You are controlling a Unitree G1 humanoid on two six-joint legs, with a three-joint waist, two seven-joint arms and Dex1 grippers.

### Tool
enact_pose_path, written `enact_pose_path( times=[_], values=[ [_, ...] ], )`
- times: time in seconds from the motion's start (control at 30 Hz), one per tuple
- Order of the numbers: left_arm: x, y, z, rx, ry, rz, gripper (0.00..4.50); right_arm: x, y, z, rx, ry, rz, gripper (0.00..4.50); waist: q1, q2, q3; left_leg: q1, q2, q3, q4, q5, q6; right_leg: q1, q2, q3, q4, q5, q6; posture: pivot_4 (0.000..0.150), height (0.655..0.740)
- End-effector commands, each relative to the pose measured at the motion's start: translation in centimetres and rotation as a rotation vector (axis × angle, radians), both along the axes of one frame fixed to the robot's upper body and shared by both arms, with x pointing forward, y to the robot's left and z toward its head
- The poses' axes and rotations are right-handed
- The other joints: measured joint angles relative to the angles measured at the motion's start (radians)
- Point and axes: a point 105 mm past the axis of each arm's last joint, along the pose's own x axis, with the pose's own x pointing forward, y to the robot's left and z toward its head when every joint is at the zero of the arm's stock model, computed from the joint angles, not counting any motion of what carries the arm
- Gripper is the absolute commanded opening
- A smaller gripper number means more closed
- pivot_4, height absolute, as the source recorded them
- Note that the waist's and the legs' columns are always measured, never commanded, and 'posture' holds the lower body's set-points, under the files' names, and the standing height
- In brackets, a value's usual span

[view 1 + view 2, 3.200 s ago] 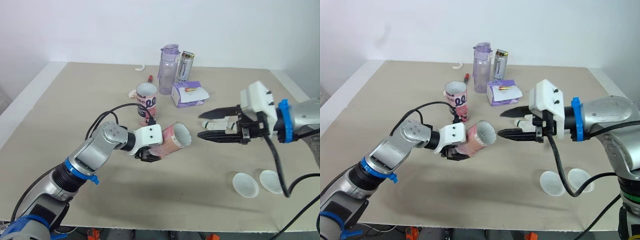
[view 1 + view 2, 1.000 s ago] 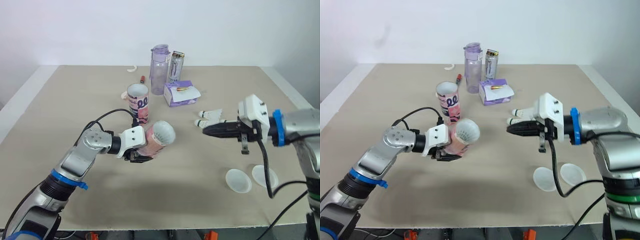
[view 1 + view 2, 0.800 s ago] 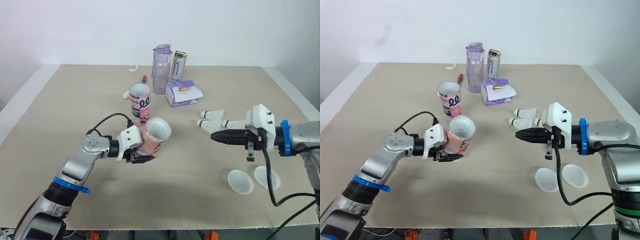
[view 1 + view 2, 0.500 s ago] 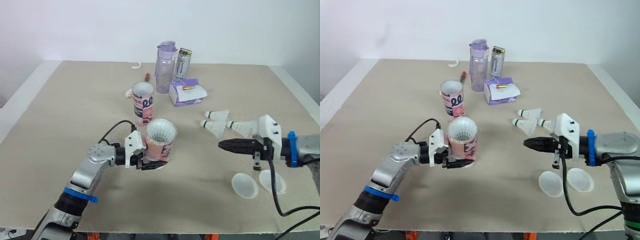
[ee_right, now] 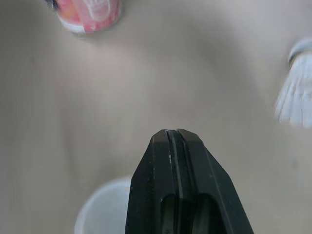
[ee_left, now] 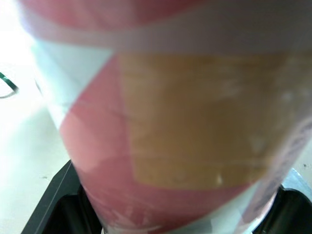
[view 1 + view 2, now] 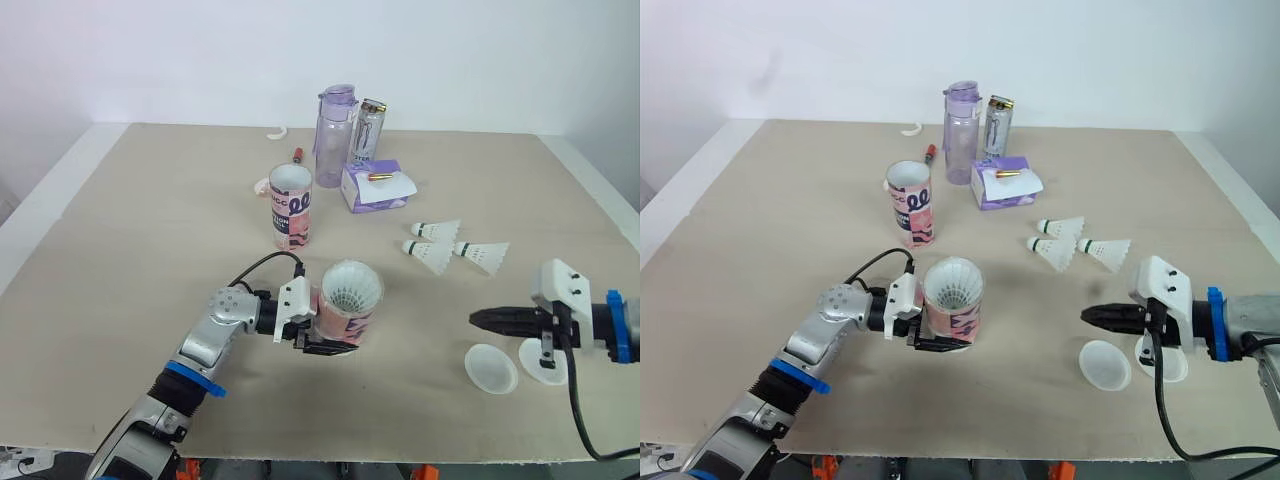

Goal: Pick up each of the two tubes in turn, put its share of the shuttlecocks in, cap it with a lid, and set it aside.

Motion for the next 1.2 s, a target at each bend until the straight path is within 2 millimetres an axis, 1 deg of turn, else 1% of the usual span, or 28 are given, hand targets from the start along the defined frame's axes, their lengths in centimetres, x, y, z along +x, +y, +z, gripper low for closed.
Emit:
enact_pose_path(
  times=[0.03,0.07,0.1,0.2,0.23,0.27,0.3,0.33,0.63,0.8,1.07,1.2],
  values=[
    [0.1,-0.4,0.9,-0.017,-0.036,-0.023,3.31,-0.2,-2.2,0.8,-0.075,0.007,-0.058,1.06,0.000,0.000,0.000,0.000,0.000,0.000,0.000,0.000,0.000,0.000,0.000,0.000,0.000,0.000,0.000,0.150,0.7400],
    [0.1,-0.4,0.9,-0.016,-0.032,-0.025,3.31,-0.3,-2.8,0.5,-0.093,0.031,-0.072,1.31,0.000,0.000,0.000,0.000,0.000,0.000,0.000,0.000,0.000,0.000,0.000,0.000,0.000,0.000,0.000,0.150,0.7400],
    [0.1,-0.4,0.9,-0.014,-0.030,-0.028,3.31,-0.3,-3.1,0.3,-0.104,0.042,-0.076,1.71,0.000,0.001,0.000,0.000,0.000,0.000,0.000,0.000,0.000,0.000,0.000,0.000,0.000,0.000,0.000,0.150,0.7400],
    [-0.1,-0.5,0.8,-0.013,-0.021,-0.039,3.31,-0.2,-3.5,0.0,-0.128,0.068,-0.073,3.19,-0.001,0.001,0.000,0.000,0.000,0.000,0.000,0.000,0.000,0.000,0.000,0.000,0.000,0.000,0.000,0.150,0.7400],
    [-0.1,-0.6,0.8,-0.012,-0.019,-0.044,3.31,-0.1,-3.5,-0.1,-0.131,0.070,-0.071,3.49,-0.002,0.001,0.000,0.000,0.000,0.000,0.000,0.000,0.000,0.000,0.000,0.000,0.000,0.000,0.000,0.150,0.7400],
    [-0.2,-0.7,0.8,-0.012,-0.013,-0.048,3.31,0.1,-3.5,-0.3,-0.132,0.072,-0.068,4.01,-0.002,0.001,0.000,0.001,0.000,0.000,0.000,0.000,0.000,0.000,0.001,0.000,0.000,0.000,0.000,0.150,0.7400],
    [-0.3,-0.8,0.8,-0.013,-0.006,-0.050,3.31,0.3,-3.4,-0.4,-0.135,0.073,-0.066,4.43,-0.002,0.001,0.000,0.001,0.000,0.000,0.000,0.000,0.000,0.000,0.001,0.000,0.000,0.000,0.000,0.150,0.7400],
    [-0.3,-0.8,0.8,-0.013,0.000,-0.051,3.31,0.5,-3.3,-0.4,-0.136,0.074,-0.065,4.49,-0.002,0.001,0.000,0.001,0.000,0.000,0.000,0.000,0.000,0.000,0.001,0.000,0.000,0.000,0.000,0.150,0.7400],
    [0.1,-0.4,0.2,0.030,0.042,-0.010,3.31,1.6,-2.6,-1.0,-0.123,0.108,-0.062,4.49,-0.001,0.001,0.000,0.001,0.000,0.000,0.000,0.000,0.000,0.001,0.001,0.000,0.001,0.000,0.000,0.150,0.7400],
    [0.6,0.2,-0.9,0.077,0.030,0.023,3.31,1.6,-2.3,-1.7,-0.123,0.135,-0.052,4.49,-0.001,0.001,-0.001,0.002,0.000,0.000,0.000,0.000,0.000,0.001,0.001,0.000,0.001,0.001,0.000,0.150,0.7400],
    [0.6,0.2,-1.1,0.086,0.016,0.027,3.31,1.5,-2.0,-3.1,-0.159,0.149,-0.027,4.49,-0.002,0.001,-0.001,0.008,0.001,0.000,0.000,0.000,0.000,0.006,0.001,0.000,0.001,0.001,0.000,0.150,0.7400],
    [0.6,0.2,-1.2,0.086,0.015,0.028,3.31,1.5,-1.8,-3.9,-0.224,0.156,0.002,4.49,-0.003,0.001,-0.001,0.008,0.001,0.000,0.000,0.000,0.000,0.007,0.001,0.000,0.001,0.001,0.000,0.150,0.7400]
  ],
)
